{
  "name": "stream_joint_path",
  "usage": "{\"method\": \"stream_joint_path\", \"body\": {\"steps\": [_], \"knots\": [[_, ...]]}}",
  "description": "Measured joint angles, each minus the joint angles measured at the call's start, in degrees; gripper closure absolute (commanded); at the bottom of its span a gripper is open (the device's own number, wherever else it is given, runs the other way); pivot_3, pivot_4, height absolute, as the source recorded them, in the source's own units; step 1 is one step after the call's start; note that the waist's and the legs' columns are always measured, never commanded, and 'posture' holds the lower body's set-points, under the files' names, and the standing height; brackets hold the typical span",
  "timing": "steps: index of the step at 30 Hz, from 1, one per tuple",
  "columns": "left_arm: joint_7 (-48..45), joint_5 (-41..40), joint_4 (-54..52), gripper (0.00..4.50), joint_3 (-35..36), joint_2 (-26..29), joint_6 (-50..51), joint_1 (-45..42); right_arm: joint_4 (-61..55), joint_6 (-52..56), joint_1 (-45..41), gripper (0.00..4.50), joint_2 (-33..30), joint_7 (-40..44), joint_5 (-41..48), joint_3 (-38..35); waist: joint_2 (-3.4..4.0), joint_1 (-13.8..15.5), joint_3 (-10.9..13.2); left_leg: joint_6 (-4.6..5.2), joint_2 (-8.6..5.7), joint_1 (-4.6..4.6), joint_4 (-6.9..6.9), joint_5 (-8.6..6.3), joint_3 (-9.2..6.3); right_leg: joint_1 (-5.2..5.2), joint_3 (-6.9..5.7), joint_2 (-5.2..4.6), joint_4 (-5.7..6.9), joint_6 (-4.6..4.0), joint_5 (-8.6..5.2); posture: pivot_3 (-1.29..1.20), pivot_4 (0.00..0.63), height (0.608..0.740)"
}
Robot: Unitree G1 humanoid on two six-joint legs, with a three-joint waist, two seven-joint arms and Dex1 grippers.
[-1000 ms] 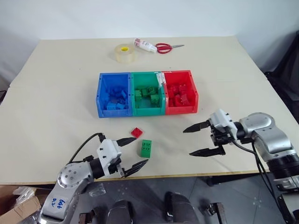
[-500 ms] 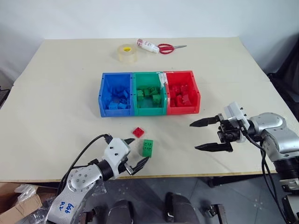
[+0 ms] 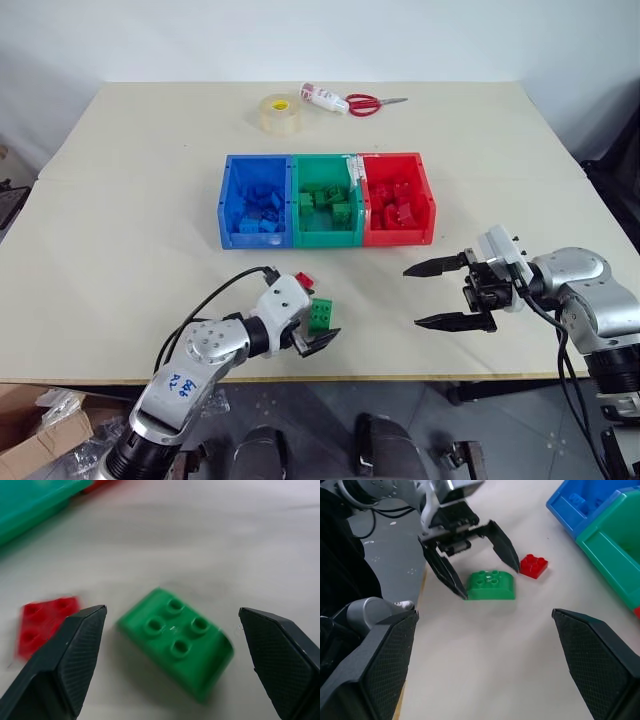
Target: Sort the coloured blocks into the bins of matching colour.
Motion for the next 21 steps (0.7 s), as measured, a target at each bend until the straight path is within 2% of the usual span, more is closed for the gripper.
{"method": "stream_joint_path", "body": {"steps": [12, 15, 21], "knots": [[0.95, 1.51, -2.39, 0.0, -1.99, 3.98, 8.05, -2.84, -2.49, 1.82, 1.7, 0.04, 0.54, -1.56, -0.3, -0.82, 0.0, -0.16, 0.0, -0.02, 0.01, 0.04, 0.01, 0.02, -0.01, 0.0, 0.01, 0.0, 0.05, -0.01, 0.0, 0.0, 0.15, 0.74], [1.76, 1.69, -3.09, 0.6, -1.95, 4.11, 9.19, -2.85, -2.49, 1.82, 1.67, 0.0, 0.82, -1.6, -0.45, -0.82, 0.0, -0.16, 0.0, -0.02, 0.01, 0.04, 0.01, 0.02, -0.01, 0.0, 0.02, 0.01, 0.05, -0.01, 0.0, 0.0, 0.15, 0.74], [3.34, 1.95, -3.56, 2.42, -0.63, 3.46, 9.63, -1.93, -2.03, 1.79, 0.12, 0.0, 1.53, -1.58, -1.19, -0.82, 0.0, -0.12, 0.0, -0.02, 0.0, 0.04, 0.02, 0.02, -0.01, 0.0, 0.02, 0.0, 0.06, -0.01, -0.01, 0.0, 0.15, 0.74]]}}
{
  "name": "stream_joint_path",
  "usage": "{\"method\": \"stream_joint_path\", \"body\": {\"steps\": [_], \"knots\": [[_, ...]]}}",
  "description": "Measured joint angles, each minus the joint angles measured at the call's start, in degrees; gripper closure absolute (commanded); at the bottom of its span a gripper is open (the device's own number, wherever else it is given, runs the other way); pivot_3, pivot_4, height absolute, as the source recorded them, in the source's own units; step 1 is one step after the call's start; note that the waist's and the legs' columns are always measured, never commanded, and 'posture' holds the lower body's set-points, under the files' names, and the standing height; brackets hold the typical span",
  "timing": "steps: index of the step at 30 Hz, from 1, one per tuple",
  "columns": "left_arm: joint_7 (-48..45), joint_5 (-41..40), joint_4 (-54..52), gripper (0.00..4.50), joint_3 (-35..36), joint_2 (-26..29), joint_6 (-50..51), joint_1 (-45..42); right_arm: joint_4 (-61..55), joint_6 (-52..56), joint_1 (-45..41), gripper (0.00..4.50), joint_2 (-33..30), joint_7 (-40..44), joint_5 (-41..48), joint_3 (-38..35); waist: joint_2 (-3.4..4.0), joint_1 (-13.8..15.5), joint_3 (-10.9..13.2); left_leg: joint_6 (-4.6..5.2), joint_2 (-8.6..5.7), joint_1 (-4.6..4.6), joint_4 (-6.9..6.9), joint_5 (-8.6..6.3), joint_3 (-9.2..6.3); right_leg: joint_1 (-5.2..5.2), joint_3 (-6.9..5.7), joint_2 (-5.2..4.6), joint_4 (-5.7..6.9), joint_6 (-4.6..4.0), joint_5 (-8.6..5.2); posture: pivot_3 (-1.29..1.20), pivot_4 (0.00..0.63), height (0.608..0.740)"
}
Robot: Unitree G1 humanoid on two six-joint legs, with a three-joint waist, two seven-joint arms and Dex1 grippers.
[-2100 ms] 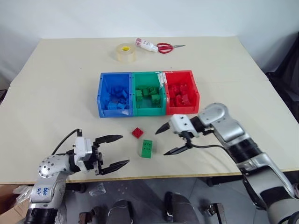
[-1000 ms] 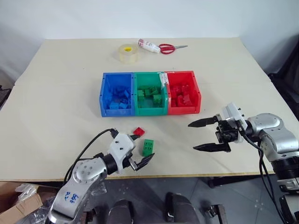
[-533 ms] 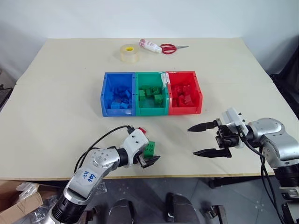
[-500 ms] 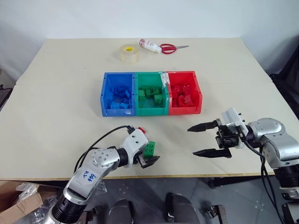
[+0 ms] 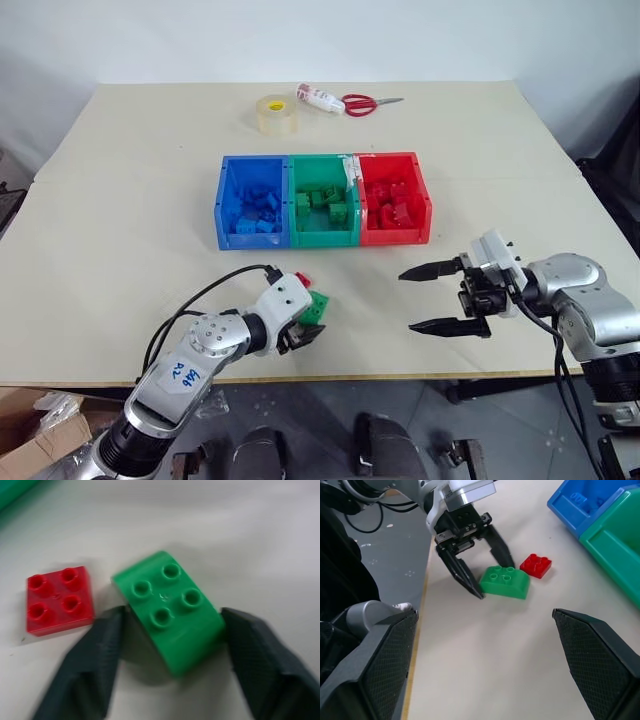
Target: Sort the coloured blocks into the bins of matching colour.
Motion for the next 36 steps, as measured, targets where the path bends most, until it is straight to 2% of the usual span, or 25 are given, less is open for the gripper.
{"method": "stream_joint_path", "body": {"steps": [2, 9, 14, 19, 22, 26, 32, 36], "knots": [[0.35, 0.02, 0.5, 3.0, 0.55, -0.71, -1.22, 0.52, 0.1, -0.03, -0.17, 0.0, 0.1, 0.02, -0.23, 0.0, 0.0, 0.01, 0.0, 0.0, 0.0, -0.01, 0.0, 0.0, 0.0, 0.0, 0.0, 0.0, -0.01, 0.0, 0.0, 0.0, 0.15, 0.74], [-0.03, 0.05, 4.31, 3.0, 1.5, -2.41, -7.2, 1.28, 0.44, -0.03, -0.27, 0.0, 0.58, -0.02, -0.64, 0.0, 0.0, 0.13, 0.0, 0.01, -0.01, -0.02, 0.05, 0.0, 0.0, 0.01, 0.01, -0.01, 0.0, 0.0, 0.0, 0.0, 0.15, 0.74], [-5.92, 1.38, 10.13, 3.0, -0.61, -1.51, -20.27, -1.1, 0.46, 0.0, -0.22, 0.0, 0.6, -0.58, -1.16, -0.28, 0.0, 0.18, 0.0, 0.01, -0.02, -0.05, 0.08, 0.0, 0.0, 0.01, -0.01, -0.01, -0.02, 0.0, 0.0, 0.0, 0.15, 0.74], [-3.69, 0.63, 16.74, 3.0, 2.57, -10.57, -25.71, -9.28, -0.08, 0.06, 0.62, 0.0, 0.68, -2.06, -0.8, -3.08, -0.01, 0.81, 0.01, 0.02, -0.01, -0.1, 0.22, -0.01, -0.02, 0.03, -0.02, 0.0, 0.01, 0.04, 0.02, 0.0, 0.15, 0.74], [-2.77, 0.62, 20.69, 3.0, 4.68, -12.8, -27.59, -14.49, -0.36, 0.44, 1.03, 0.0, 1.07, -3.89, 0.76, -5.77, -0.01, 1.06, 0.0, 0.02, -0.02, -0.08, 0.23, -0.01, -0.01, 0.03, -0.02, 0.0, 0.02, 0.04, 0.02, 0.0, 0.15, 0.74], [-1.72, 1.96, 32.33, 3.0, 5.5, -15.64, -32.26, -22.6, -1.62, 0.8, 2.54, 0.0, 1.56, -7.61, 1.47, -9.11, -0.02, 1.38, 0.01, 0.02, -0.04, -0.11, 0.28, -0.01, -0.03, 0.05, -0.03, 0.0, 0.0, 0.07, 0.04, 0.0, 0.15, 0.74], [1.13, 5.59, 52.53, 1.17, 7.53, -16.74, -40.33, -35.42, -4.36, 1.35, 4.88, 0.0, 2.97, -12.44, 2.53, -12.09, -0.03, 1.44, 0.02, 0.06, -0.07, -0.16, 0.28, -0.03, -0.04, 0.06, -0.04, 0.0, -0.02, 0.13, 0.07, 0.0, 0.15, 0.74], [1.08, 7.19, 61.28, 0.02, 7.91, -16.8, -45.3, -38.94, -5.62, 1.35, 6.14, 0.0, 2.98, -14.07, 2.83, -12.82, -0.03, 1.3, 0.02, 0.07, -0.09, -0.17, 0.16, -0.03, -0.03, 0.07, -0.06, 0.0, -0.01, 0.18, 0.1, 0.0, 0.15, 0.74]]}}
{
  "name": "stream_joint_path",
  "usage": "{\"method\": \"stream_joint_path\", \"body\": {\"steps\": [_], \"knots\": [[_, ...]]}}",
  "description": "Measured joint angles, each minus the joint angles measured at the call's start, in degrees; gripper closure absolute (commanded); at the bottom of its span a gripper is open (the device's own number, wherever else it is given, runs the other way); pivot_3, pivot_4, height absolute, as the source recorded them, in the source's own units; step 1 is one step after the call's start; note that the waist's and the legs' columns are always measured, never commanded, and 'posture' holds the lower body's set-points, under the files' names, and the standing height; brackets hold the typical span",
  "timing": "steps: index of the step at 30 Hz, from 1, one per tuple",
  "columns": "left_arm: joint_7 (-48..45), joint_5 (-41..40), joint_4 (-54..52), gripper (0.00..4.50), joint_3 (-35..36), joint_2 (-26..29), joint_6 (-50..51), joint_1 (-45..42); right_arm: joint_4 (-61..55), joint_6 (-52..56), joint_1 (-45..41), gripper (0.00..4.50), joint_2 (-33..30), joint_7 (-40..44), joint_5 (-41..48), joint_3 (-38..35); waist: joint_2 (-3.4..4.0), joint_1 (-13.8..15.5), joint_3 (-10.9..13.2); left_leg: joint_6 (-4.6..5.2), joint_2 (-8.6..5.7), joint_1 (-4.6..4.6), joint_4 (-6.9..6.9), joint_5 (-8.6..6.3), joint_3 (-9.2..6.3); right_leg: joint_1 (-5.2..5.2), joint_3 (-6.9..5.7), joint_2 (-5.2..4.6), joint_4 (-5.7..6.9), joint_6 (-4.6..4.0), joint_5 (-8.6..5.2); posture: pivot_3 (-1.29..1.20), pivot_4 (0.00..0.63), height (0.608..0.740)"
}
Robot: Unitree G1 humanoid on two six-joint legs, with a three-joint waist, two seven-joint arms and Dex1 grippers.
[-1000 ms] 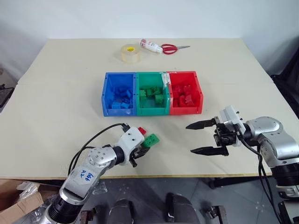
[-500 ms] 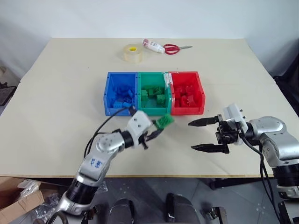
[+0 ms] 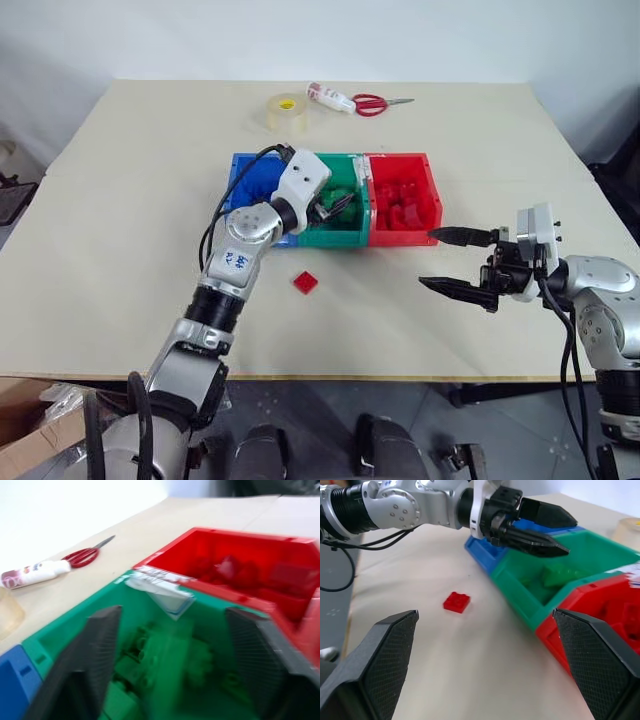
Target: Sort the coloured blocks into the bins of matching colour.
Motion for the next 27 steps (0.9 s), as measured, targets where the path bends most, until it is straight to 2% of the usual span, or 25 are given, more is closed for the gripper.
{"method": "stream_joint_path", "body": {"steps": [4, 8, 12, 16, 20, 24, 27], "knots": [[-3.19, -0.05, 1.68, 0.02, 0.09, 0.51, -1.85, -0.48, -0.75, 0.02, 0.65, 0.0, 0.0, -0.64, 0.22, -0.14, -0.01, 0.0, 0.0, 0.0, 0.0, 0.0, -0.01, 0.0, 0.0, 0.0, -0.01, 0.0, 0.0, 0.0, 0.0, 0.0, 0.15, 0.74], [-8.66, -1.7, -3.71, 0.02, 0.85, 3.5, -1.64, 2.06, -0.72, 0.03, 0.48, 0.0, -0.13, -0.31, 0.46, -0.31, -0.01, -0.22, 0.01, 0.0, 0.02, 0.01, -0.02, 0.0, 0.0, 0.0, 0.0, 0.01, 0.03, 0.0, 0.0, 0.0, 0.15, 0.74], [-19.45, -7.35, -17.34, 0.02, 1.72, 10.99, 0.25, 12.54, 1.07, 0.07, -1.31, 0.0, -1.25, 1.98, 0.45, 0.18, 0.0, -1.03, 0.0, 0.0, 0.03, 0.04, -0.08, 0.0, 0.01, -0.02, 0.03, 0.02, 0.05, -0.01, 0.0, 0.0, 0.15, 0.74], [-30.51, -14.87, -30.97, 0.02, 5.0, 22.03, 4.1, 27.13, 4.52, -0.04, -2.66, 0.0, -2.97, 6.25, -0.44, 1.32, 0.01, -1.7, 0.0, 0.0, 0.06, 0.08, -0.14, 0.0, 0.02, -0.04, 0.06, 0.03, 0.05, -0.02, -0.01, 0.0, 0.15, 0.74], [-38.34, -18.67, -35.2, 0.02, 10.37, 31.39, 5.1, 38.72, 8.75, -0.19, -5.05, 0.0, -4.16, 10.46, -1.98, 2.96, 0.03, -1.28, 0.01, 0.01, 0.05, 0.11, -0.1, 0.01, 0.02, -0.03, 0.09, -0.01, -0.04, -0.06, -0.03, 0.0, 0.15, 0.74], [-41.31, -19.82, -34.55, 0.02, 15.42, 34.57, 2.72, 45.3, 11.63, -0.43, -8.38, 0.0, -4.13, 12.4, -2.95, 4.42, 0.04, -1.32, 0.01, 0.03, 0.06, 0.1, -0.08, -0.02, 0.03, -0.05, 0.08, -0.01, -0.04, -0.08, -0.04, 0.0, 0.15, 0.74], [-41.57, -19.88, -34.29, 0.02, 17.5, 35.1, 1.56, 46.79, 12.99, -0.91, -9.36, 0.0, -4.12, 13.25, -3.45, 5.03, 0.04, -1.3, 0.01, 0.02, 0.06, 0.09, -0.14, -0.02, 0.03, -0.07, 0.06, -0.01, 0.02, -0.09, -0.05, 0.0, 0.15, 0.74]]}}
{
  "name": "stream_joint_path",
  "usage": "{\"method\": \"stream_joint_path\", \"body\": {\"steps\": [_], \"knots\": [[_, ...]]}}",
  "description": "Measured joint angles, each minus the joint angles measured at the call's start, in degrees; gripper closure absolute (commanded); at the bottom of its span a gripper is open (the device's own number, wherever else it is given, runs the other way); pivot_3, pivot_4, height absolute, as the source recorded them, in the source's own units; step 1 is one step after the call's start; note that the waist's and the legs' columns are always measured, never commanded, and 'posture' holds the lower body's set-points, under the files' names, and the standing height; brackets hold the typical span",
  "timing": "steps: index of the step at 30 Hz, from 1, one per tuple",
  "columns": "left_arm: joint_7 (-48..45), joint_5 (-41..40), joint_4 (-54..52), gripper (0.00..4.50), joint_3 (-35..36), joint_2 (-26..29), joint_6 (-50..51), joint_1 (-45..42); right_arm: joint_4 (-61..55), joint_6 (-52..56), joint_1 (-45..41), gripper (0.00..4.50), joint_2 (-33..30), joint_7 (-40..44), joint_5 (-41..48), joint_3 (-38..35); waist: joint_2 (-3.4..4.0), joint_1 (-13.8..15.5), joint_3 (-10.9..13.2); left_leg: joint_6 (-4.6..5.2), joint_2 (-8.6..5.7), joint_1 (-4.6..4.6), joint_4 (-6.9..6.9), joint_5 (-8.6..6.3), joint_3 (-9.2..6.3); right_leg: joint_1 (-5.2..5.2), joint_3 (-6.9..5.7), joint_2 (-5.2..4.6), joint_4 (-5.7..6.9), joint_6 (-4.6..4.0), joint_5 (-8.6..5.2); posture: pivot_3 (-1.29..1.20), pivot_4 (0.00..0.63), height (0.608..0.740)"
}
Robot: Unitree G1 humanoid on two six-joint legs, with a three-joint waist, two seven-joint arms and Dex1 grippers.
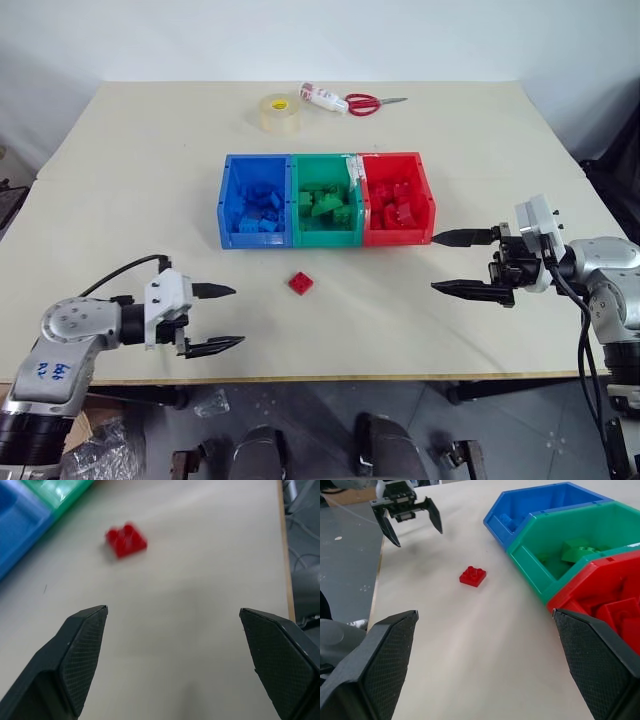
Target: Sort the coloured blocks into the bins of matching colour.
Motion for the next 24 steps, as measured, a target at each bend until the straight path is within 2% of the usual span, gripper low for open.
{"method": "stream_joint_path", "body": {"steps": [4, 8, 15, 18, 21, 24], "knots": [[2.81, 0.39, -0.13, 0.02, -0.84, -2.67, -0.14, -3.25, 1.53, -0.4, -1.7, 0.0, 0.19, 0.58, -0.83, 0.42, 0.0, 0.05, 0.0, 0.0, -0.02, -0.01, 0.01, 0.0, 0.02, 0.02, 0.01, 0.0, 0.08, 0.02, 0.01, 0.0, 0.15, 0.74], [6.51, 3.08, 0.52, 0.02, -6.53, -8.73, 0.18, -11.36, 1.67, -0.49, -2.29, 0.0, 0.91, 0.62, -1.13, 0.88, 0.0, 0.02, 0.0, -0.01, -0.05, -0.01, 0.01, 0.01, 0.03, 0.02, 0.02, 0.0, 0.11, 0.03, 0.02, 0.0, 0.15, 0.74], [8.98, 10.04, 12.88, 0.02, -16.05, -16.87, -2.08, -19.84, -0.44, -0.35, -0.03, 0.0, 1.11, -0.5, -1.06, 0.04, 0.01, -0.09, -0.01, -0.04, -0.04, 0.0, -0.02, 0.03, 0.05, 0.01, 0.01, 0.04, 0.07, 0.04, 0.02, 0.0, 0.15, 0.74], [9.53, 12.86, 18.09, 0.02, -18.28, -18.3, -3.5, -21.88, -3.22, -0.05, 2.14, 0.0, 1.04, -1.54, -0.71, -0.55, 0.01, -0.11, -0.01, -0.04, -0.04, -0.01, 0.0, 0.03, 0.04, 0.01, 0.02, 0.04, 0.06, 0.04, 0.03, 0.0, 0.15, 0.74], [9.94, 14.71, 20.68, 0.59, -19.27, -19.42, -4.04, -24.16, -5.9, 0.96, 5.15, 0.0, 0.77, -3.17, -0.27, -2.48, 0.01, 0.0, -0.01, -0.04, -0.04, -0.01, 0.02, 0.03, 0.03, 0.02, 0.02, 0.03, 0.07, 0.05, 0.03, 0.0, 0.15, 0.74], [8.64, 14.94, 21.54, 1.55, -19.91, -19.47, -5.18, -24.58, -8.93, 1.7, 7.85, 0.0, 0.34, -4.35, 0.72, -3.94, 0.0, 0.02, -0.02, -0.04, -0.04, 0.02, 0.03, 0.03, 0.02, 0.04, 0.02, 0.03, 0.09, 0.05, 0.03, 0.0, 0.15, 0.74]]}}
